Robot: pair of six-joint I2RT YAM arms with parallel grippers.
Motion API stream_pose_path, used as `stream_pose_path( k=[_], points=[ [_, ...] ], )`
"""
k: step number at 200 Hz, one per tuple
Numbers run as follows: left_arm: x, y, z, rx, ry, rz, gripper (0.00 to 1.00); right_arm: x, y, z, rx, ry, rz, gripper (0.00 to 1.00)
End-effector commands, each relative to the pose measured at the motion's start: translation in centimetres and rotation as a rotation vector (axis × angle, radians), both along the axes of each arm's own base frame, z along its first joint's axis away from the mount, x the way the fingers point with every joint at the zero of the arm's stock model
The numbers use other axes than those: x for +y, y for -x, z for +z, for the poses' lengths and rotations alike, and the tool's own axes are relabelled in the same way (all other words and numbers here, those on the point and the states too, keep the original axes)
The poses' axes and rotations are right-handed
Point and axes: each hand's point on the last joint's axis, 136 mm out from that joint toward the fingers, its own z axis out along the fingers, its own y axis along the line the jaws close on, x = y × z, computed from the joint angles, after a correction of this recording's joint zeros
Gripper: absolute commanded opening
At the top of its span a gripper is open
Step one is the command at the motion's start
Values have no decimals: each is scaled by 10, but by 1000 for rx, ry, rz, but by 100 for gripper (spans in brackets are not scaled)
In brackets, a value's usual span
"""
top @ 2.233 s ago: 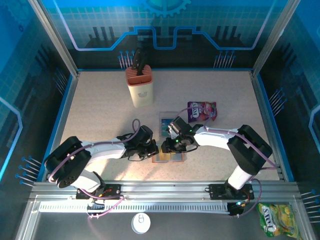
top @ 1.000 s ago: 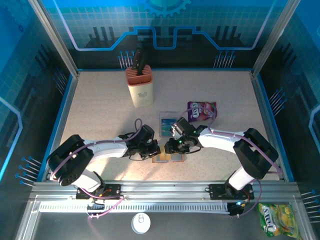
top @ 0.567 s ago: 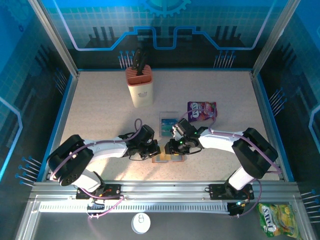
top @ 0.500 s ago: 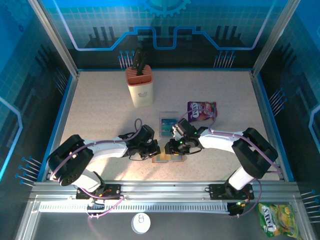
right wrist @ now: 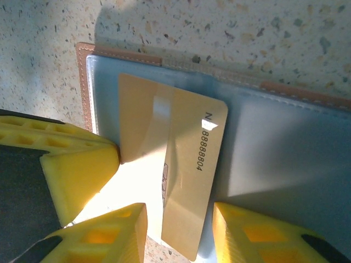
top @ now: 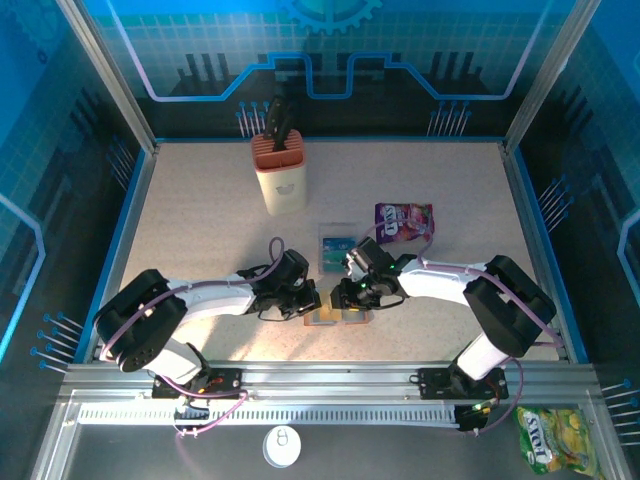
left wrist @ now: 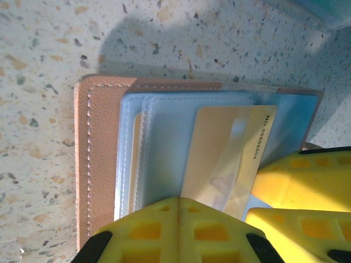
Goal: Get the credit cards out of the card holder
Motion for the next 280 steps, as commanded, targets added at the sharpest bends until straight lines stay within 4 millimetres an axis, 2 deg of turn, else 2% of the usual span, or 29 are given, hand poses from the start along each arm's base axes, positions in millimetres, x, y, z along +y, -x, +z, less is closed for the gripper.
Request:
stream_pose_path(
  k=[1,65,108,150,213,280],
  points=[
    [12,10,-11,33,-48,13,0,-3,-1,-2,13,-7,-24,36],
    [11,10,-12,36,-46,11,0,9,-2,4,33,-97,-33,35],
    [11,10,-12,37,-47,12,0,8,-3,2,42,-109,-45,34],
    [11,9,-11,36,-49,9,0,7,-4,4,34,-133,-61,26],
    [11,9,-10,35,-50,8,0,1,-6,4,22,-119,-67,11],
    [11,10,-8,35,-53,8,0,-15,-4,7,0,-98,-77,10]
  ],
)
